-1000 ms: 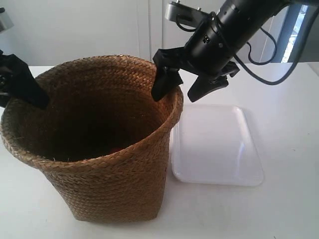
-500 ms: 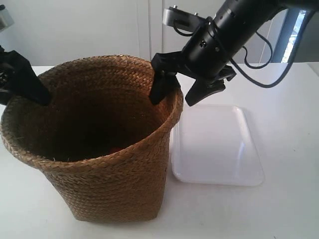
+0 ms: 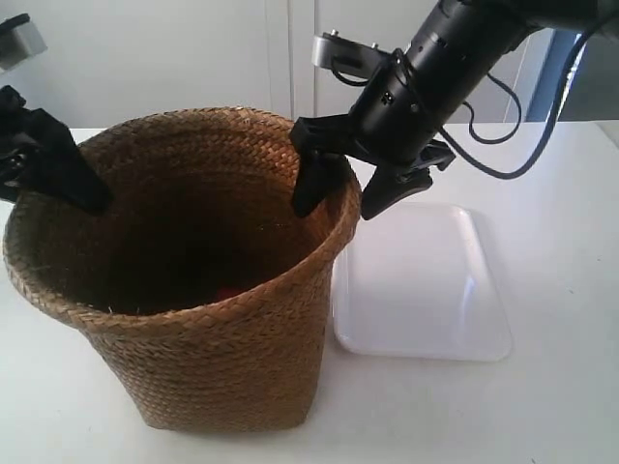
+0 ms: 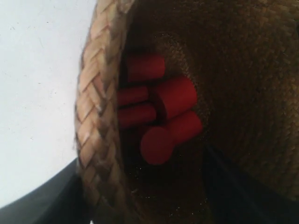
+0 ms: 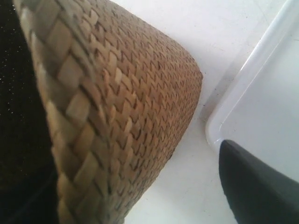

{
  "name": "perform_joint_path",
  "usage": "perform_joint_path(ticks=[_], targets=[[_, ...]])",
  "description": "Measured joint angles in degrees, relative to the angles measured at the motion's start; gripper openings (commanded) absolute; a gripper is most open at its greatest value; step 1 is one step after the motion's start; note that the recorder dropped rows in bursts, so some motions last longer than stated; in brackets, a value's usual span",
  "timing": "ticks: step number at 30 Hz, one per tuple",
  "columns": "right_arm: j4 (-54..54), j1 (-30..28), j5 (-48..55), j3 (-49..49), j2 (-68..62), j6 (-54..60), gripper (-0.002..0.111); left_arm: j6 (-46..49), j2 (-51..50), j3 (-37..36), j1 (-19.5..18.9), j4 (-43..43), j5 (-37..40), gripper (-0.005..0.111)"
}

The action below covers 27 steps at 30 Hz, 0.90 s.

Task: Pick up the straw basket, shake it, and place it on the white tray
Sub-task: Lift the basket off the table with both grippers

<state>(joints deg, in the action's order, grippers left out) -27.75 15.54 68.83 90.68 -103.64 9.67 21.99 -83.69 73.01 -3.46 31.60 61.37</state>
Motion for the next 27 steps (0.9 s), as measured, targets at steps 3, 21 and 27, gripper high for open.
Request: perform_joint_path(ticks=[3,21,27], targets=[[0.77,0.00,0.51,0.00,0.00,-0.94,0.072,-0.57,0.00,0.00,0.63,-2.08,-0.72,0.065],[9.72,5.01,-3.79,0.00,2.28,-8.27,0.053,-1.99,-3.11,0.00,3.34,-3.30,-1.20,0.044],[9.72,5.01,-3.44,0.00,2.28,-9.02,0.039,-2.36,-3.11,0.00,3.34,-3.30,-1.43,0.029]])
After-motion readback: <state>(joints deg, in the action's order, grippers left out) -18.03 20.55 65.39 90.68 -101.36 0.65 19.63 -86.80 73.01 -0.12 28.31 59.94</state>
